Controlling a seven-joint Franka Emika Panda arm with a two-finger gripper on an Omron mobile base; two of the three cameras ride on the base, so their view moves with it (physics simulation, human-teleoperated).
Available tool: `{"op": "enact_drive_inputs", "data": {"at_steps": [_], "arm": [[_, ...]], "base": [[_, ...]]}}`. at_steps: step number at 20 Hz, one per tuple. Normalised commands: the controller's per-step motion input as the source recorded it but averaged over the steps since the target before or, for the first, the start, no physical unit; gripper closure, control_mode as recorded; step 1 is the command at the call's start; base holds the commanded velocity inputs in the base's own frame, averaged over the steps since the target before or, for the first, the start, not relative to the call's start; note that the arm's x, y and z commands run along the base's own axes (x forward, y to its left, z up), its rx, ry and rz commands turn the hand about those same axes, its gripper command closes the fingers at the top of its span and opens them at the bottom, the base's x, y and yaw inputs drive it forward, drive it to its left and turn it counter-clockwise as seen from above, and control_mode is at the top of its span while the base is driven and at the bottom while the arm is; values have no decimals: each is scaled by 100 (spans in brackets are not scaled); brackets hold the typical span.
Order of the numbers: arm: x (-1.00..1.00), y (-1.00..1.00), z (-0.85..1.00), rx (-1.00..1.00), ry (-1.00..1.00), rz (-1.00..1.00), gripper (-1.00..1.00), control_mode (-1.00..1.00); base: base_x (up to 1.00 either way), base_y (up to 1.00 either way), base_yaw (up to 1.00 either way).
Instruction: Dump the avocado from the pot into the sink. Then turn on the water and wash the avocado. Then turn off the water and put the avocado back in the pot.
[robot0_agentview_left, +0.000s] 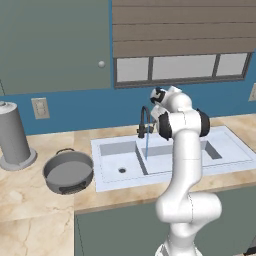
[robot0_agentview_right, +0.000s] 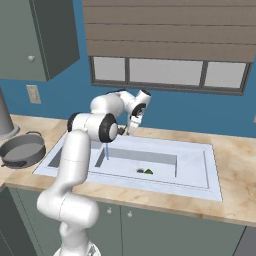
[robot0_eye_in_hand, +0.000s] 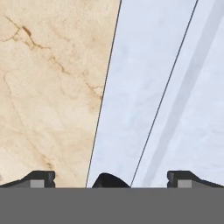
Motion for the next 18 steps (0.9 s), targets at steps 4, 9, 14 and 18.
{"op": "enact_drive_inputs", "data": {"at_steps": [4, 9, 14, 18], "arm": [[-62, -31, 95, 17, -25, -1, -100, -100], [-53, -39, 63, 15, -20, 0, -100, -100], [-43, -33, 3, 9, -5, -1, -100, -100], [-38, -50, 35, 14, -12, -5, -100, -100]], "base": [[0, 0, 0], [0, 0, 0], [0, 0, 0], [0, 0, 0]]}}
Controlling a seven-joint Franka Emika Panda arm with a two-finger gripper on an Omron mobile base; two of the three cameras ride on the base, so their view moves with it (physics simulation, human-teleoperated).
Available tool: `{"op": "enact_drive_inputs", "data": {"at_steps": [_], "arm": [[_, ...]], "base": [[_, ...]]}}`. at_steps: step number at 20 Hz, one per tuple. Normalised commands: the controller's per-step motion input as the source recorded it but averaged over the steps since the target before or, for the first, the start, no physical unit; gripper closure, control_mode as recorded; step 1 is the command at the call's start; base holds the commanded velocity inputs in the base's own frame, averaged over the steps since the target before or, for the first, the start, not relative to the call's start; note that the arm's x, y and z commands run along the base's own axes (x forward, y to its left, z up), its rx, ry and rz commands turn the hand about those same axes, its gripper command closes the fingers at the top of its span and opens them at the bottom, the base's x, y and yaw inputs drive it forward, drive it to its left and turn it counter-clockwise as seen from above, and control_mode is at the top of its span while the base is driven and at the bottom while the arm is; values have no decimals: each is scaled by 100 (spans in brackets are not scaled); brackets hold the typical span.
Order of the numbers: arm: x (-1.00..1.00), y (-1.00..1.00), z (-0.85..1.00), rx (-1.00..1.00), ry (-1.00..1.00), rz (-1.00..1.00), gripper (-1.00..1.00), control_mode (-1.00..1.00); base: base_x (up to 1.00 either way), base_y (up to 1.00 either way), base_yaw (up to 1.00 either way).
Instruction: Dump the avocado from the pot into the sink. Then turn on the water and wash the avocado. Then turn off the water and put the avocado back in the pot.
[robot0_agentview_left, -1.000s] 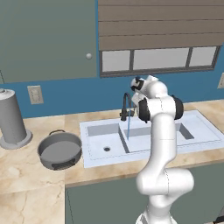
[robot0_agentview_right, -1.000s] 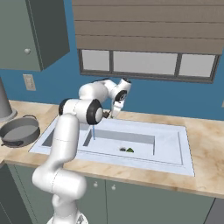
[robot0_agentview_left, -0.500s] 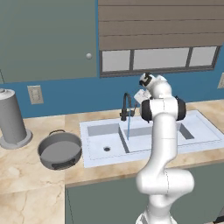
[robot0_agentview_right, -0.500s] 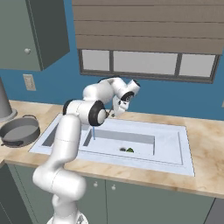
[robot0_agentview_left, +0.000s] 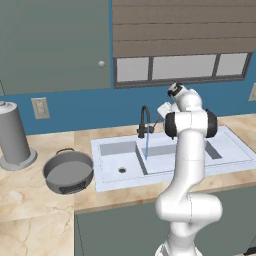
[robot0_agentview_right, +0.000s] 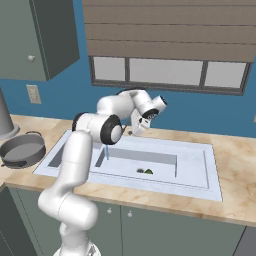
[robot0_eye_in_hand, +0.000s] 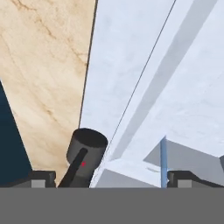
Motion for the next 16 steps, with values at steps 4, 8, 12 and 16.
{"op": "enact_drive_inputs", "data": {"at_steps": [4, 8, 12, 16], "arm": [[-81, -36, 87, 17, -27, -6, -100, -100], [-100, -2, 77, 8, -38, -5, -100, -100], [-89, 0, 41, 1, -32, -6, -100, -100], [-52, -1, -8, 0, -6, -14, -100, -100]], "base": [[0, 0, 0], [0, 0, 0], [0, 0, 0], [0, 0, 0]]}}
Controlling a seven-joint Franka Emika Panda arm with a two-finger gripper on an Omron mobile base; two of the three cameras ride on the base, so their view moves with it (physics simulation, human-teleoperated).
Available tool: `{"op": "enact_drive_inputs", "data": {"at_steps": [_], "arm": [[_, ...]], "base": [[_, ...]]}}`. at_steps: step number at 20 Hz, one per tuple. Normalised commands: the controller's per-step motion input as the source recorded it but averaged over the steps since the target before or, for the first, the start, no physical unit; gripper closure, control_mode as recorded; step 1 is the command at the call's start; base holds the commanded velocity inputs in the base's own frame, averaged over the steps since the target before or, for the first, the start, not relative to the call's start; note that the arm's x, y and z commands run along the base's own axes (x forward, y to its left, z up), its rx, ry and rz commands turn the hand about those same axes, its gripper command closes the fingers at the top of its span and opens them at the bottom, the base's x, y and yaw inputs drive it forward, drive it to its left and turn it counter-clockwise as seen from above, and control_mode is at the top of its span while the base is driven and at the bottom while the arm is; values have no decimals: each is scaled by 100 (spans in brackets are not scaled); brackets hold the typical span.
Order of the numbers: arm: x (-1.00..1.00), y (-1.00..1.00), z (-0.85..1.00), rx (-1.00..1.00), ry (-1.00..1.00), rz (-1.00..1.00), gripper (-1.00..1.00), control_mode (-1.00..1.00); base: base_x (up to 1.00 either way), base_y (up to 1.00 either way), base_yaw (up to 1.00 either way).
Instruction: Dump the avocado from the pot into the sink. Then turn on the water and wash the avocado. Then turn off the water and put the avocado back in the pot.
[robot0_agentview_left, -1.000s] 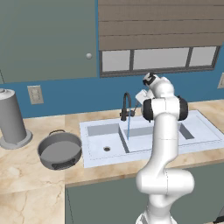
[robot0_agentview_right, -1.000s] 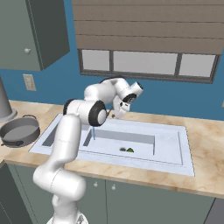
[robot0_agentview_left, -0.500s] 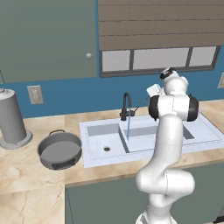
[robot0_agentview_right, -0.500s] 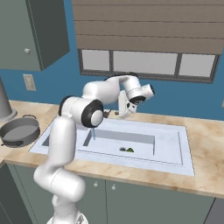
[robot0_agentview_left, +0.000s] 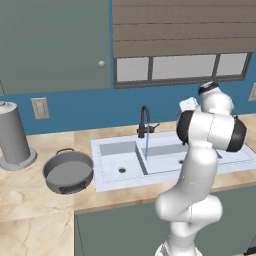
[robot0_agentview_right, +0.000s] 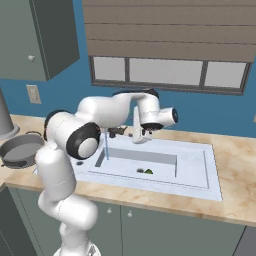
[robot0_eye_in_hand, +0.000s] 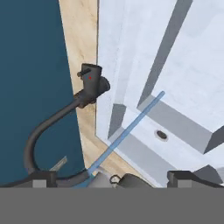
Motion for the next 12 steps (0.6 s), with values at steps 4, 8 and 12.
{"op": "enact_drive_inputs", "data": {"at_steps": [4, 8, 12], "arm": [[-29, -16, -29, 0, 0, -21, -100, -100], [1, -39, -8, 5, 3, -24, -100, -100], [21, -51, 4, 11, 19, -15, -100, -100]], "base": [[0, 0, 0], [0, 0, 0], [0, 0, 0]]}}
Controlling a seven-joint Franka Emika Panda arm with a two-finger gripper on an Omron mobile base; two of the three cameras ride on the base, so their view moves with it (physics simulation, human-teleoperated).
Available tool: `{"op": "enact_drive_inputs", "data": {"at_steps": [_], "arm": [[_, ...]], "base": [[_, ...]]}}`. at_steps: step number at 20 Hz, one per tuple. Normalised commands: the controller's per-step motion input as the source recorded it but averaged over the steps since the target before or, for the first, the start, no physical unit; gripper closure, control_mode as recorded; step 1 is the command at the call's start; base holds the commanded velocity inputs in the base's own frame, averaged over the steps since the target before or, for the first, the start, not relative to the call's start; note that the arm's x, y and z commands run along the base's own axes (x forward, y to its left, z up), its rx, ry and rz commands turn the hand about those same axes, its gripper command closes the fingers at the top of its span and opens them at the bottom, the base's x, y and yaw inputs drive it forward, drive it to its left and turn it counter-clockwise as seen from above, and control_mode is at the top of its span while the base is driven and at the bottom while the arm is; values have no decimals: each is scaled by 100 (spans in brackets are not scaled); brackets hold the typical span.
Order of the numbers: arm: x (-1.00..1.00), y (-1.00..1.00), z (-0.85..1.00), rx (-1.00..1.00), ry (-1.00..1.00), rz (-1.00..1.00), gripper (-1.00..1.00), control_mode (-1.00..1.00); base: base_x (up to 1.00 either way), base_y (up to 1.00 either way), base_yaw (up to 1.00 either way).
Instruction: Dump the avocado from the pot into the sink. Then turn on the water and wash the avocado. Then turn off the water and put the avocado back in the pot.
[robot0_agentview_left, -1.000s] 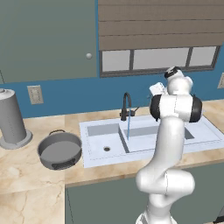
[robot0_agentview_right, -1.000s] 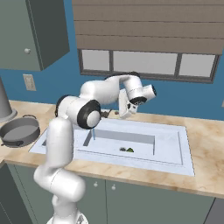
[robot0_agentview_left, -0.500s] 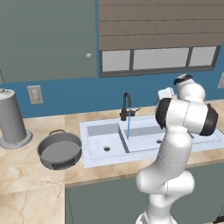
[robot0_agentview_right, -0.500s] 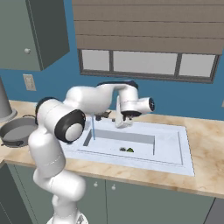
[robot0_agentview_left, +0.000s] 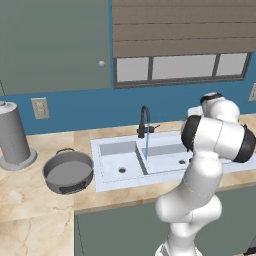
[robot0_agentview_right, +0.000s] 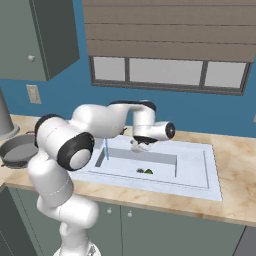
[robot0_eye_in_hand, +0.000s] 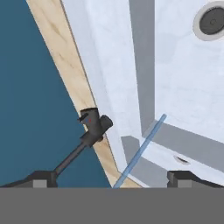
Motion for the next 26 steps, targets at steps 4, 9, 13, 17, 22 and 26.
{"op": "enact_drive_inputs", "data": {"at_steps": [4, 9, 13, 17, 22, 26], "arm": [[23, -14, 0, 7, 37, -6, -100, -100], [38, 4, -9, 0, 48, 0, -100, -100], [26, 28, -18, 0, 23, 0, -100, -100], [9, 10, -24, 0, 2, 0, -100, -100], [10, 12, -29, 0, 0, 4, -100, -100], [21, 14, -32, 1, 0, 7, -100, -100]], "base": [[0, 0, 0], [0, 0, 0], [0, 0, 0], [0, 0, 0], [0, 0, 0], [0, 0, 0]]}}
